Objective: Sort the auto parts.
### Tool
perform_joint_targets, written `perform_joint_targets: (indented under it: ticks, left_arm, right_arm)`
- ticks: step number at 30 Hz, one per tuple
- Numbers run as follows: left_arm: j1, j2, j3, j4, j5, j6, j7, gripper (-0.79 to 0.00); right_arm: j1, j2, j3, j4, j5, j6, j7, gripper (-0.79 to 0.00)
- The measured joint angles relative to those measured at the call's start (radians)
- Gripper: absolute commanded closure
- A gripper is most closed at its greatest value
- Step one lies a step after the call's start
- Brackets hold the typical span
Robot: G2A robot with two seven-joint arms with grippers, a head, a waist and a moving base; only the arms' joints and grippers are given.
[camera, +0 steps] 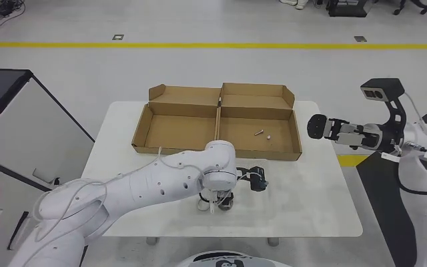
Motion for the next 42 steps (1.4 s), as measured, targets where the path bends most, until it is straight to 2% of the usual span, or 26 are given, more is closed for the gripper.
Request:
perform_joint_targets:
  ticks: [2, 7, 13, 16, 19, 23, 28, 30, 42]
  left_arm:
    - [-0.001, 0.0, 0.011, 0.004, -0.005, 0.003, -0.003, -0.493]
    - [-0.006, 0.0, 0.026, 0.014, -0.005, 0.01, -0.01, -0.471]
    - [0.004, 0.001, 0.026, 0.012, -0.006, 0.014, -0.014, -0.483]
    - [0.01, 0.001, 0.026, 0.006, -0.002, 0.015, -0.015, -0.459]
    - [0.016, 0.001, 0.026, -0.002, 0.004, 0.016, -0.016, -0.391]
    - [0.025, 0.001, 0.026, -0.006, 0.013, 0.016, -0.016, -0.413]
    - [0.03, 0.002, 0.026, -0.006, 0.016, 0.01, -0.01, -0.391]
    - [0.031, 0.002, 0.026, -0.005, 0.016, 0.008, -0.008, -0.409]
    - [0.038, -0.002, 0.026, 0.003, 0.032, 0.002, -0.002, -0.397]
  right_arm:
    - [0.0, 0.0, 0.0, 0.0, 0.0, 0.0, 0.0, -0.785]
    - [0.0, 0.0, 0.0, 0.0, 0.0, 0.0, 0.0, -0.785]
    - [0.0, 0.0, 0.0, 0.0, 0.0, 0.0, 0.0, -0.785]
    - [0.0, 0.0, 0.0, 0.0, 0.0, 0.0, 0.0, -0.785]
    - [0.0, 0.0, 0.0, 0.0, 0.0, 0.0, 0.0, -0.785]
    - [0.0, 0.0, 0.0, 0.0, 0.0, 0.0, 0.0, -0.785]
    - [0.0, 0.0, 0.0, 0.0, 0.0, 0.0, 0.0, -0.785]
    - [0.0, 0.0, 0.0, 0.0, 0.0, 0.0, 0.0, -0.785]
    - [0.0, 0.0, 0.0, 0.0, 0.0, 0.0, 0.0, -0.785]
